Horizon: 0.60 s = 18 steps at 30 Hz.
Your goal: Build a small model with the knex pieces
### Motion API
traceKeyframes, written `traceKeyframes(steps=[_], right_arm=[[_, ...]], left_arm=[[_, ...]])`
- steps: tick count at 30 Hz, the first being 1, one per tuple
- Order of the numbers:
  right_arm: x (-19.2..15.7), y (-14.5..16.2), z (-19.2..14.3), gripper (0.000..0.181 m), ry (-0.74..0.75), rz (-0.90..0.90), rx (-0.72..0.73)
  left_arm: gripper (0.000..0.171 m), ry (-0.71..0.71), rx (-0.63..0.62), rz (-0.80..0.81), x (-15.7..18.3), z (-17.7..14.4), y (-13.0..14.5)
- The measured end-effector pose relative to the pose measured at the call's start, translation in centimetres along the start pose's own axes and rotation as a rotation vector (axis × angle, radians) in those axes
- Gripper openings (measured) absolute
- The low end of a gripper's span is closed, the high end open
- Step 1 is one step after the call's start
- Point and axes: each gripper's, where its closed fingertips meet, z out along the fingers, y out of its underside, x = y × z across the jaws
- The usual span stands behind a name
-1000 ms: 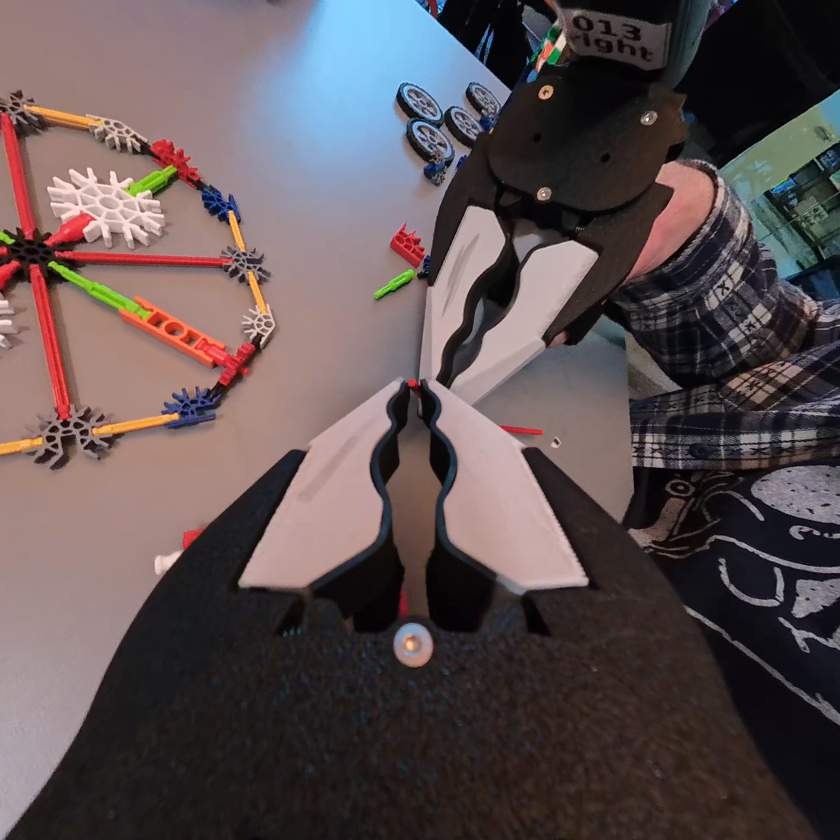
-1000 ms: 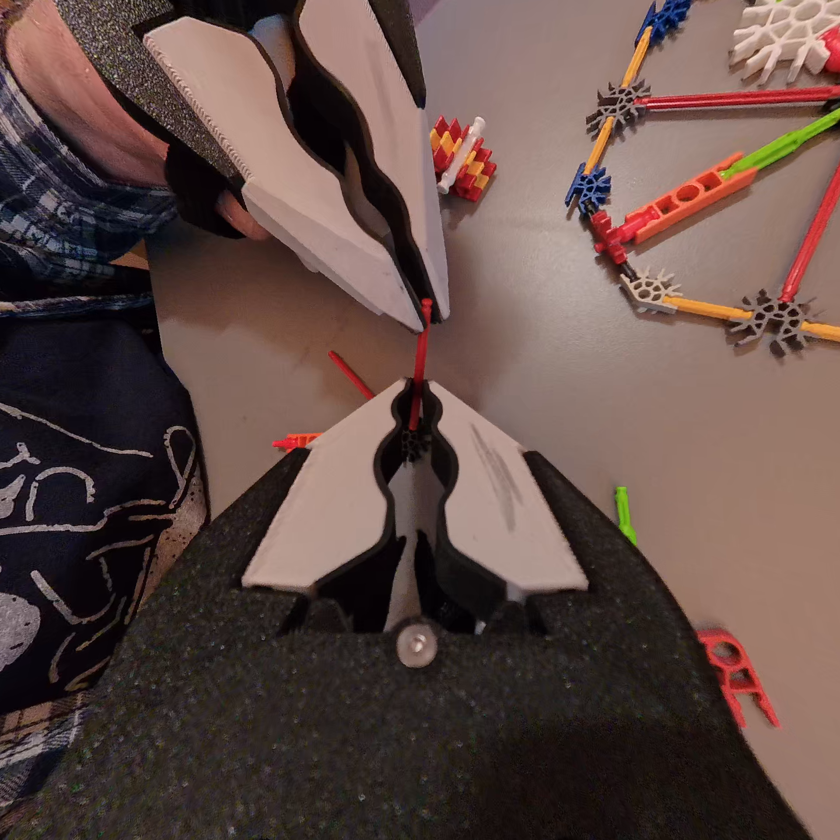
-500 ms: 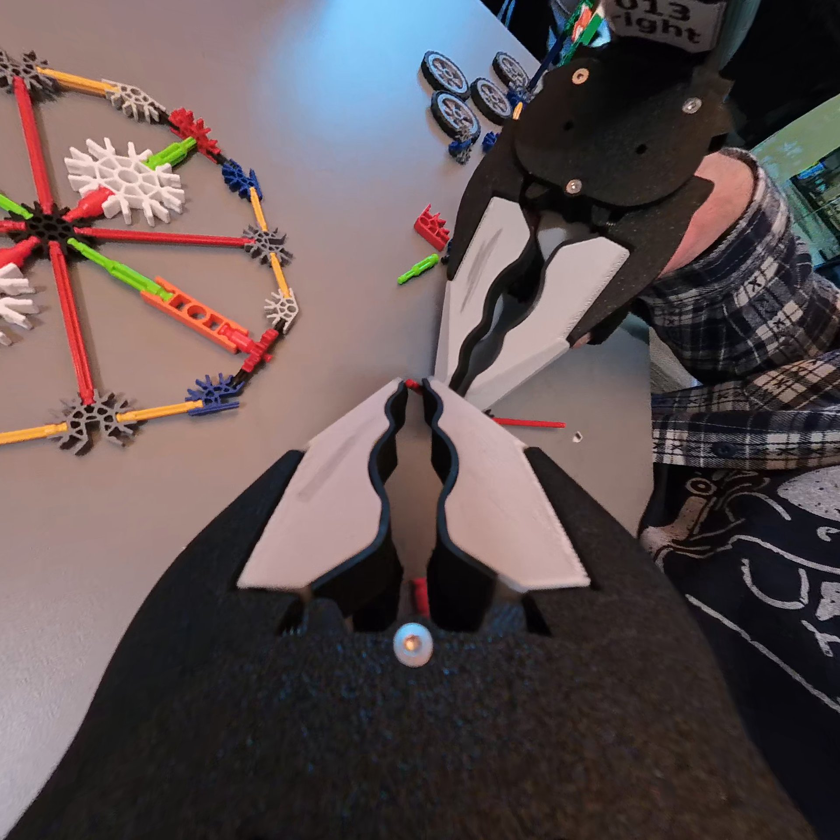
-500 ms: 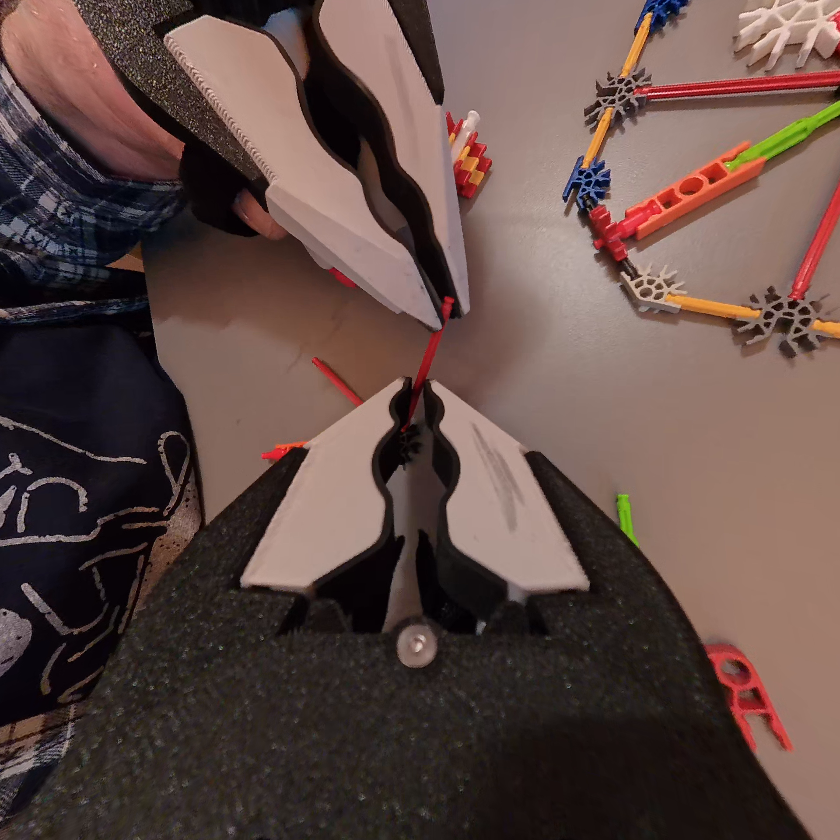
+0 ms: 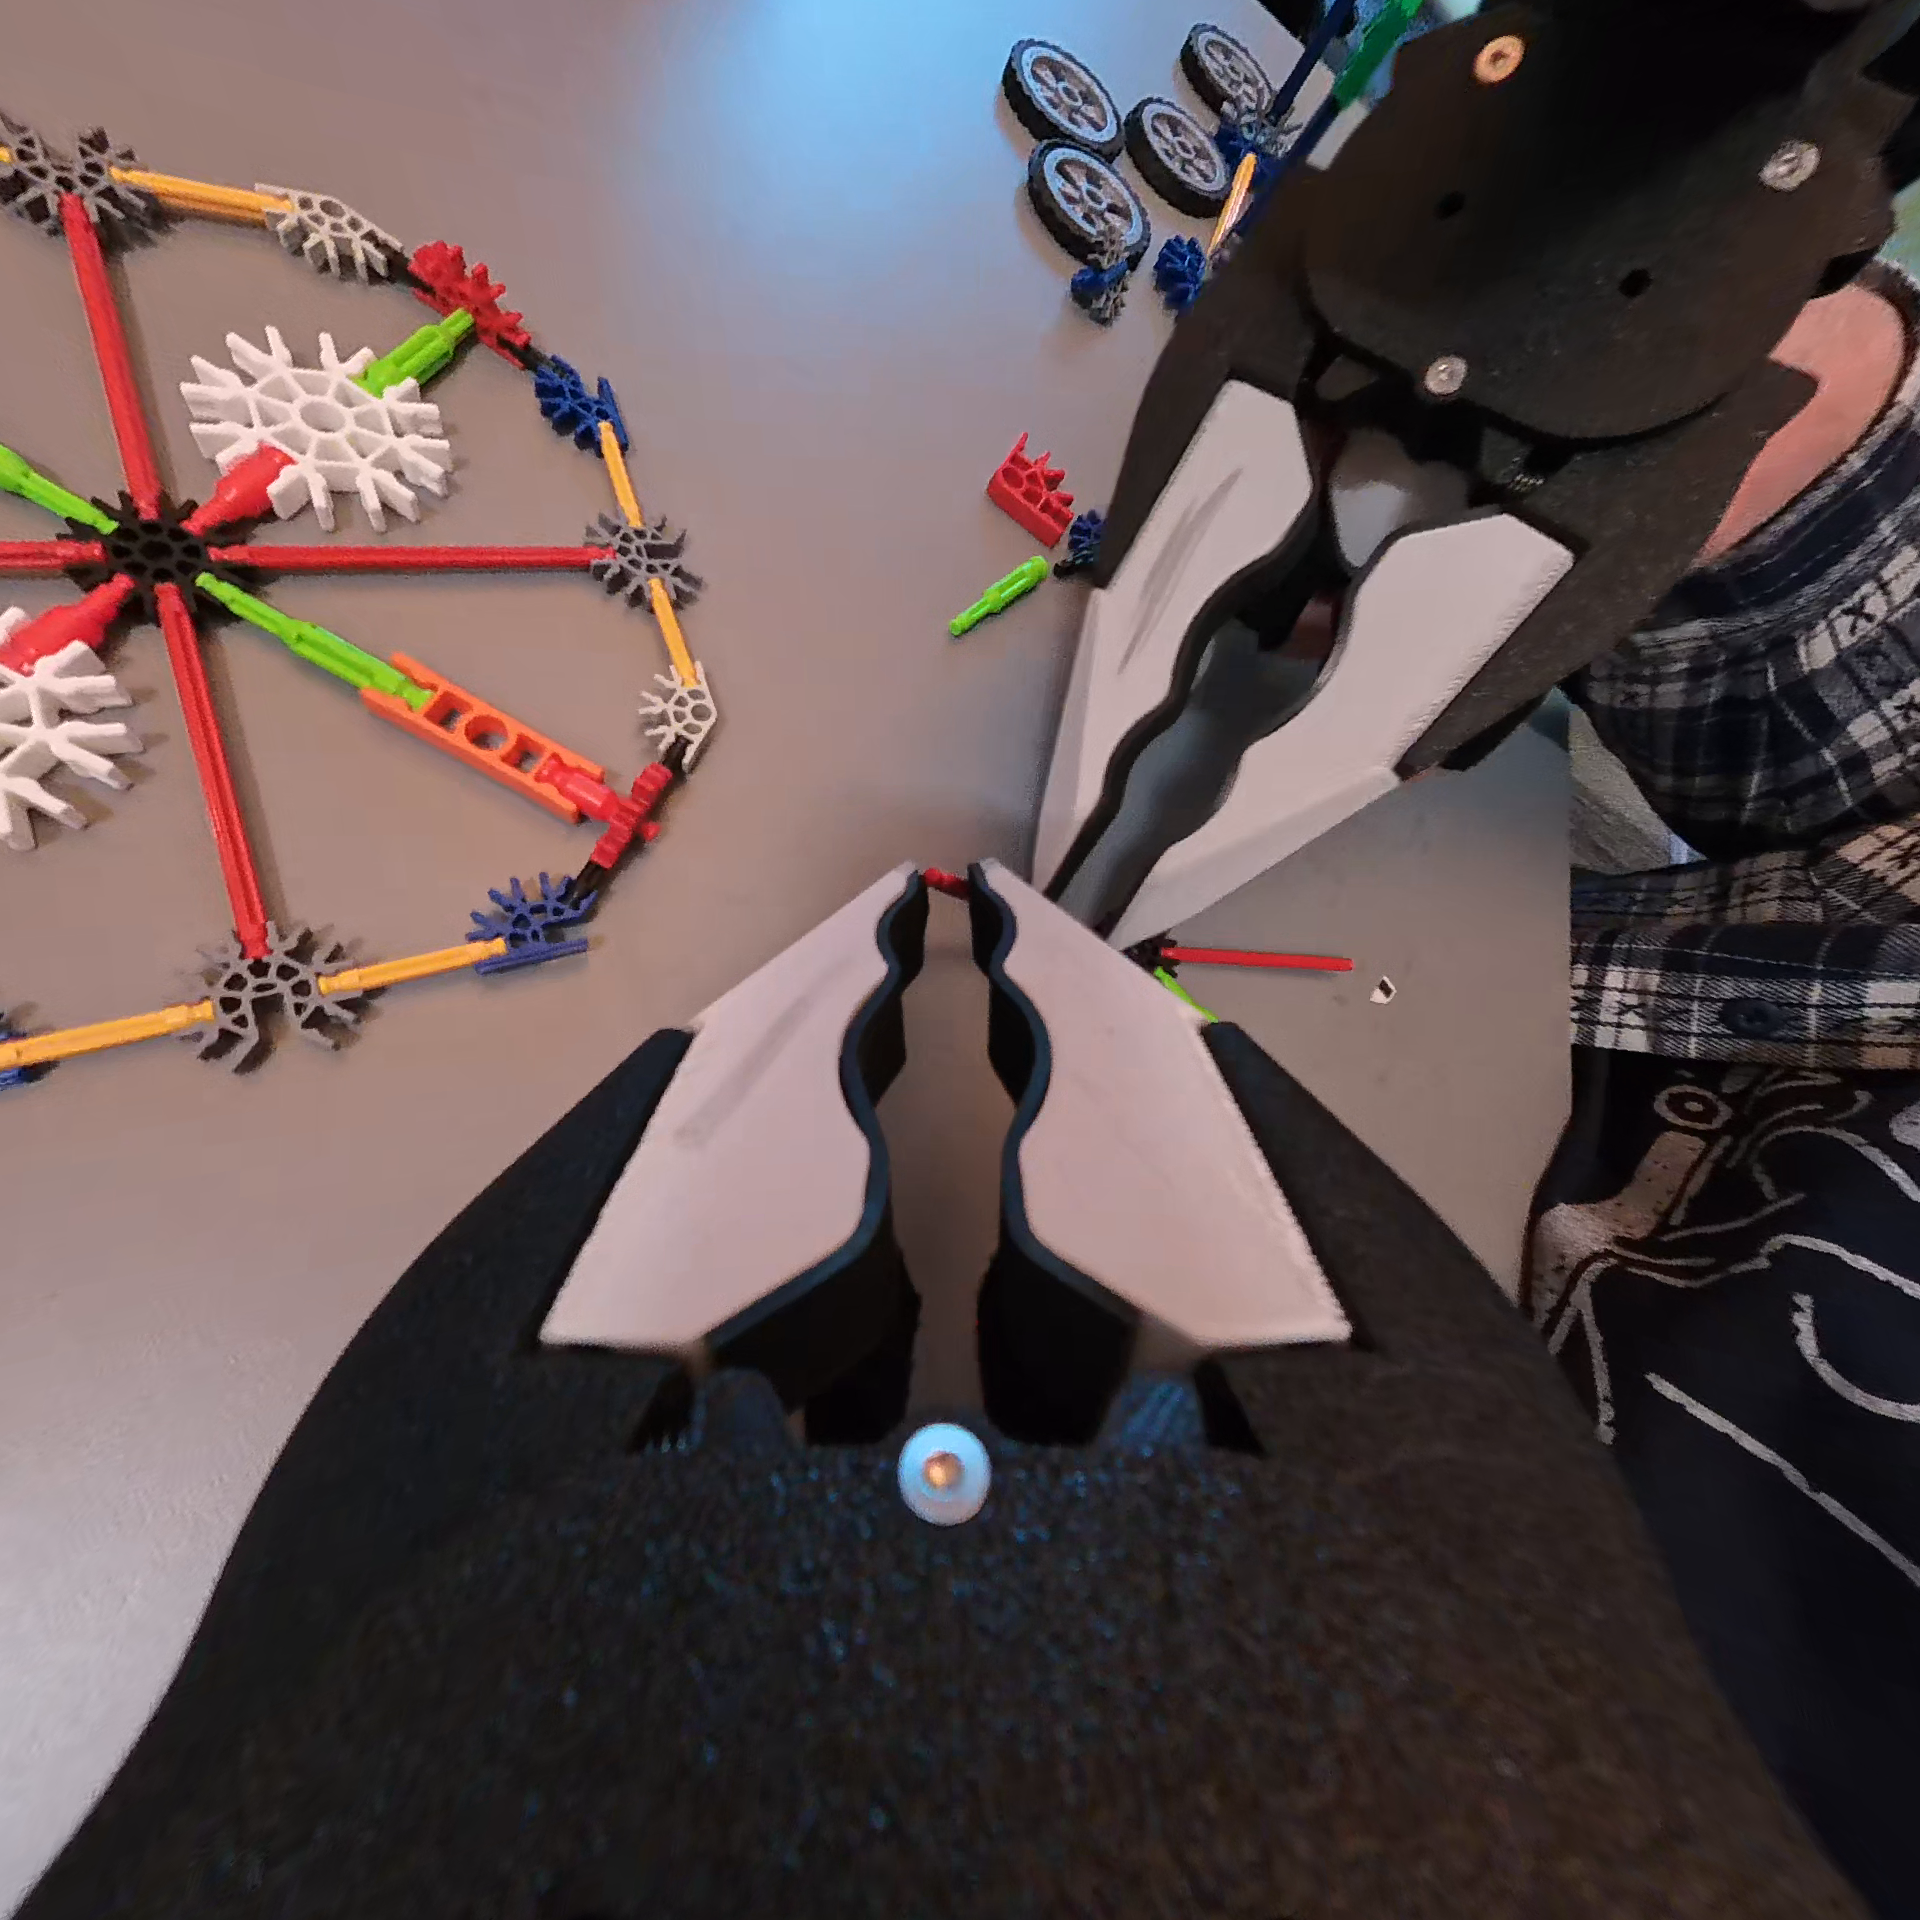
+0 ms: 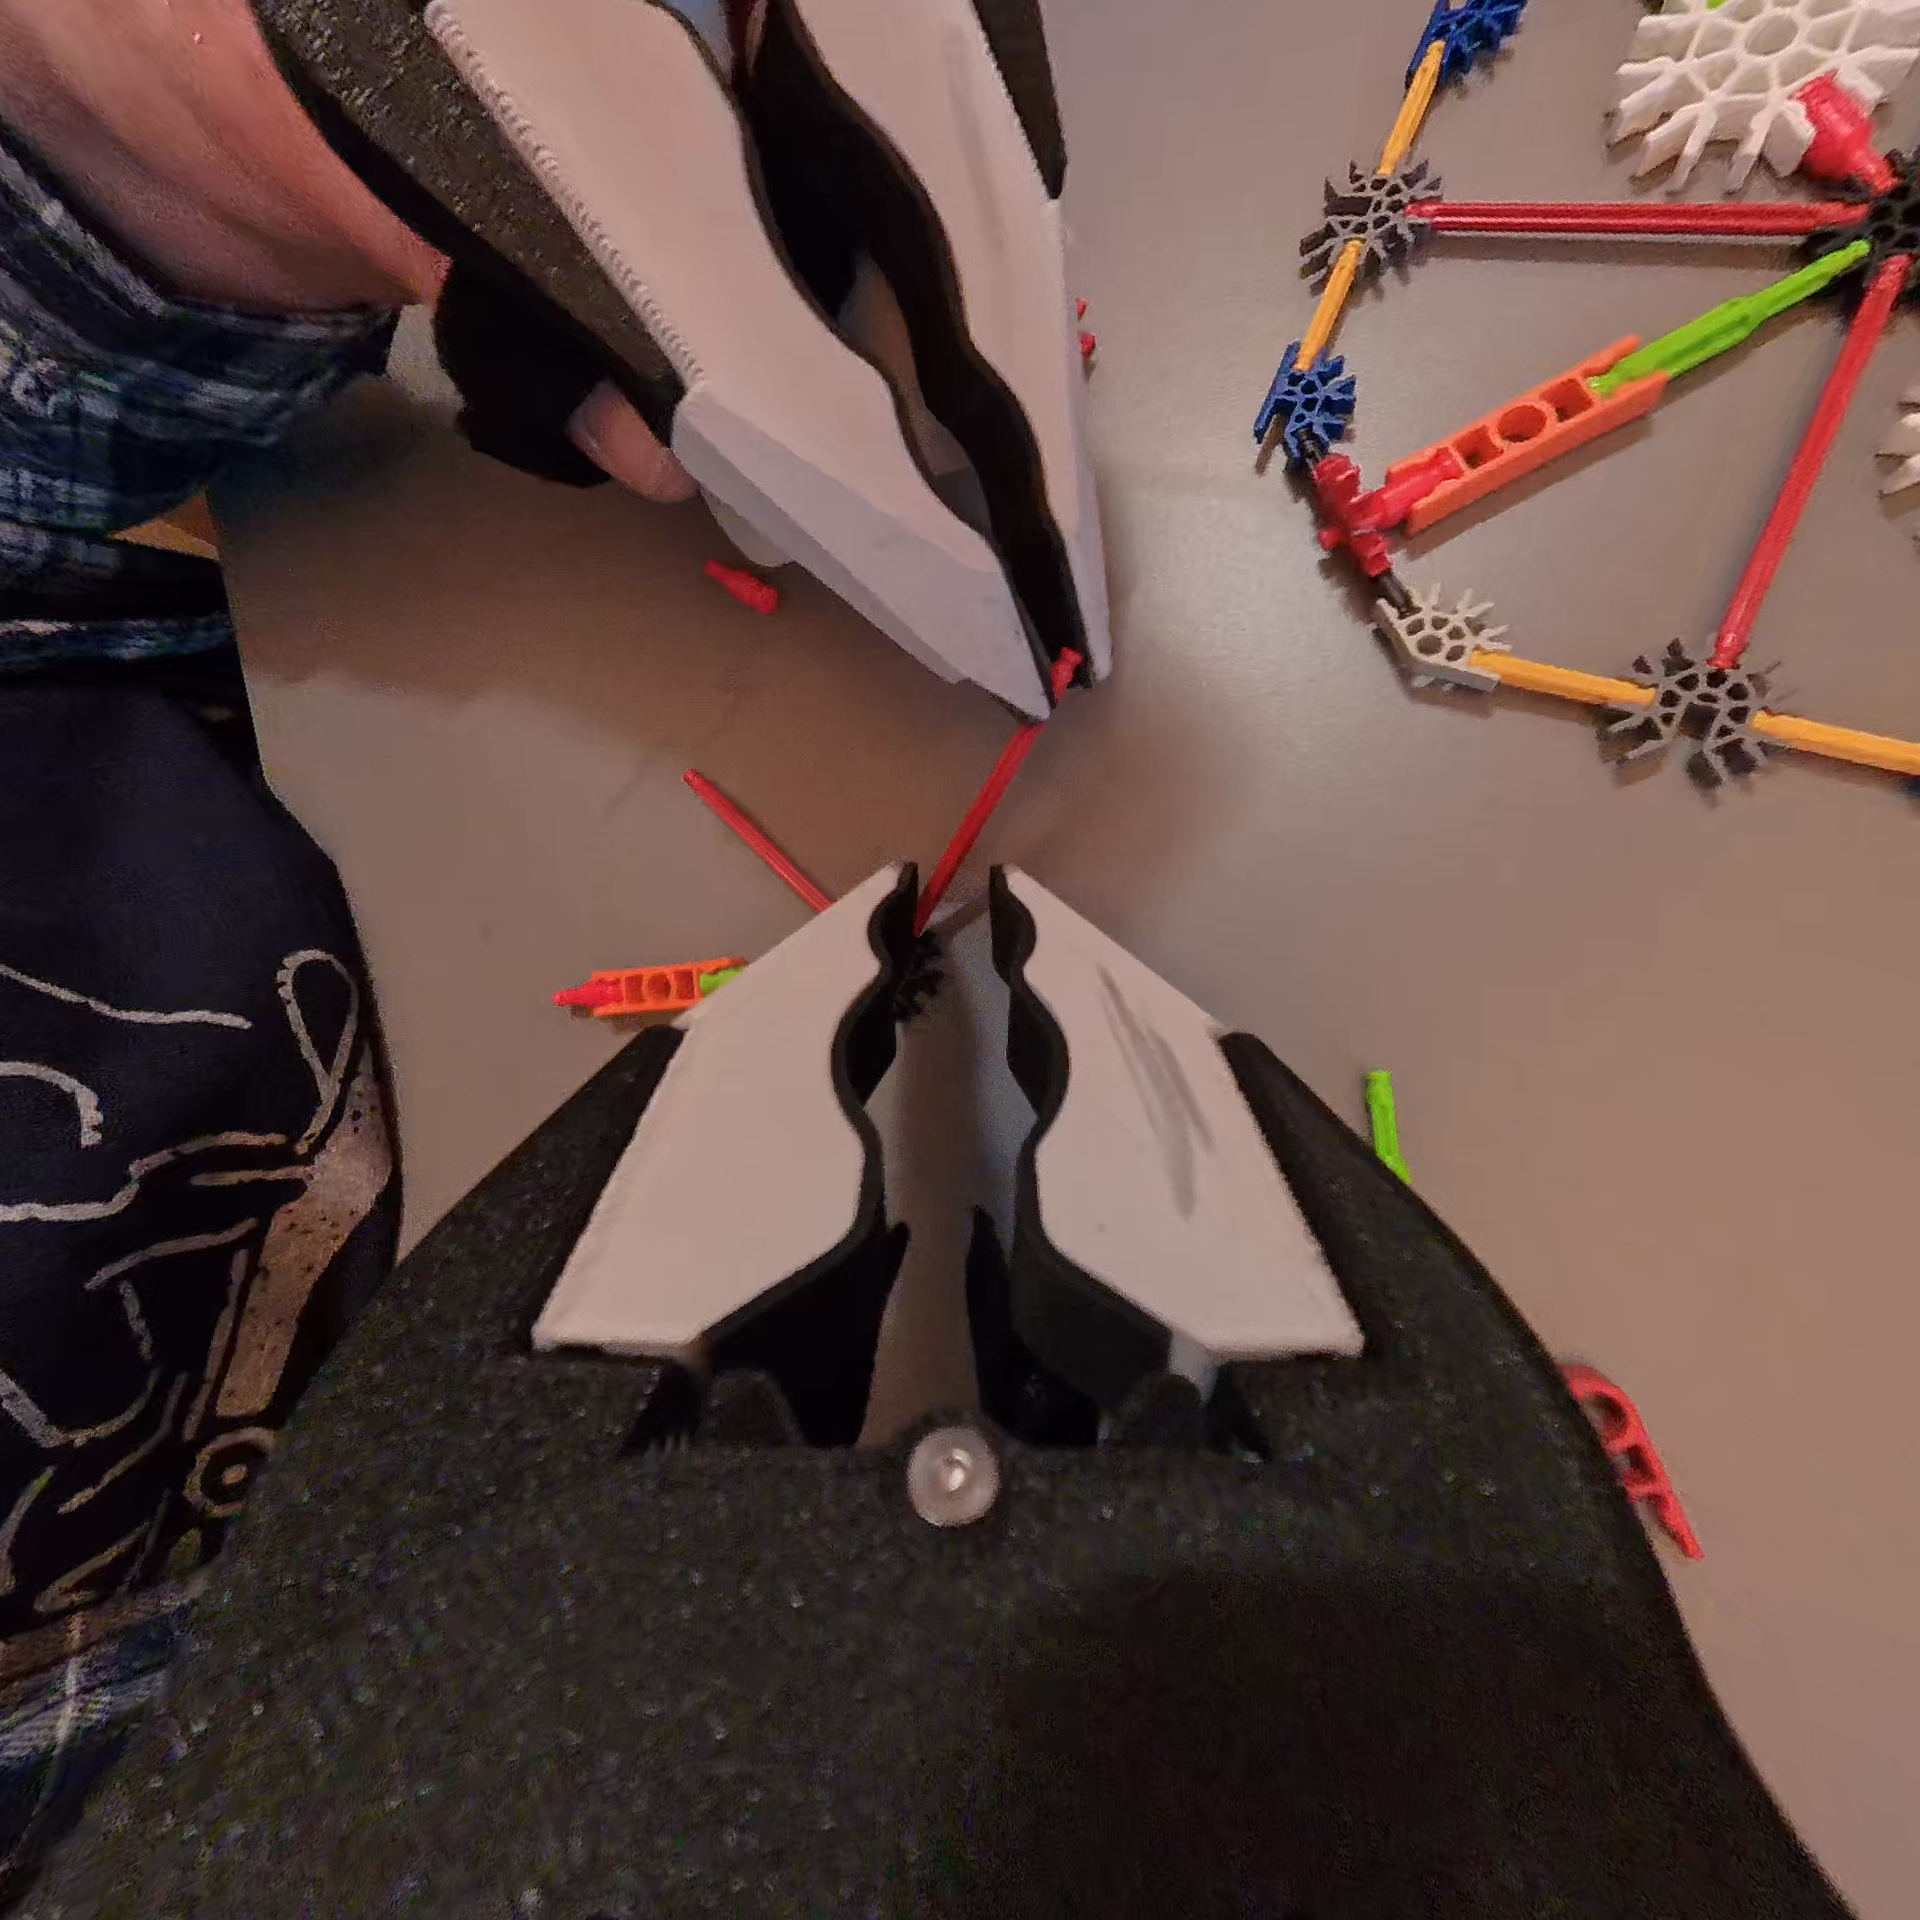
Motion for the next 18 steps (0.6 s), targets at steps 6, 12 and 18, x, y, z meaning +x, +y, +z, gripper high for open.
traceKeyframes(steps=[6,12,18], right_arm=[[-0.3,0.5,-0.4,0.000,0.072,-0.088,-0.048],[-1.1,0.5,0.0,0.000,0.074,-0.135,-0.077],[-1.0,0.6,0.0,0.000,0.054,-0.117,-0.056]], left_arm=[[0.007,-0.012,-0.012,0.008,-0.1,0.2,0.0],[0.008,-0.028,-0.027,0.018,-0.3,0.4,0.2],[0.008,-0.044,-0.043,0.026,-0.5,0.6,0.4]])
